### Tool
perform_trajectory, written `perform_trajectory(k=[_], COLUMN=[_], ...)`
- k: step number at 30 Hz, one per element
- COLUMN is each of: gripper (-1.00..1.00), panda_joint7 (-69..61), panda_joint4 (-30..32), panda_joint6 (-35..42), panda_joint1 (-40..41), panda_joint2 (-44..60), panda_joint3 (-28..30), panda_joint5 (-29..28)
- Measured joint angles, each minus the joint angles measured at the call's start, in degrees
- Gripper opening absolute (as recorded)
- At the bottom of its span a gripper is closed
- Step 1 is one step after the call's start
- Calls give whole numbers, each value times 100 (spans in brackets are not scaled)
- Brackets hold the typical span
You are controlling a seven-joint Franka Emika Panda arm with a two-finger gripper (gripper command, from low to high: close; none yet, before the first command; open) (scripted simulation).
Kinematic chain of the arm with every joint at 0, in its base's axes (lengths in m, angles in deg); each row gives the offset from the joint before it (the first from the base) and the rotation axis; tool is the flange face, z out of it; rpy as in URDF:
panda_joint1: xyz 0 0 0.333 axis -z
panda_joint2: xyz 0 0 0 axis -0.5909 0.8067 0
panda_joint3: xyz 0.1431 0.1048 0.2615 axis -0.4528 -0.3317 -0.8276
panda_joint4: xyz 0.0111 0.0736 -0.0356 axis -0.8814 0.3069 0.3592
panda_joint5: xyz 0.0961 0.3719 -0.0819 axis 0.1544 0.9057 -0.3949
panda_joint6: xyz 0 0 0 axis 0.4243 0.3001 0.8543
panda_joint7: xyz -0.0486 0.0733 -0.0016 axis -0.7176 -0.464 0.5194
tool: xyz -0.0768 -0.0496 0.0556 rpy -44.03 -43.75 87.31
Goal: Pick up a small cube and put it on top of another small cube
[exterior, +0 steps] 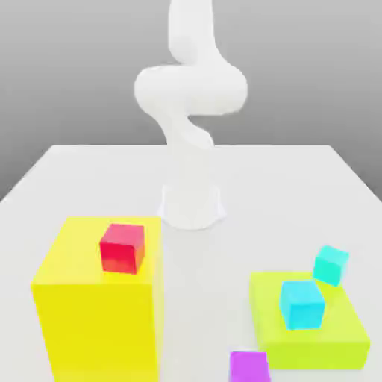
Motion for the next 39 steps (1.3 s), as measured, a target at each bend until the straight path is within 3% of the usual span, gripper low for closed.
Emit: perform_trajectory(k=[17, 27, 32, 33, 39], gripper=[0, 0, 0, -100, -100], panda_joint7=[984, 1339, 1525, 1548, 1565], panda_joint4=[147, 239, 93, 68, 55], panda_joint6=[-1128, -1801, -2516, -2619, -2676], panda_joint1=[112, -81, -247, -278, -289], panda_joint2=[3568, 5617, 6653, 6784, 6849], panda_joint3=[-605, -709, -540, -502, -488], panda_joint5=[-534, -540, -731, -762, -783])
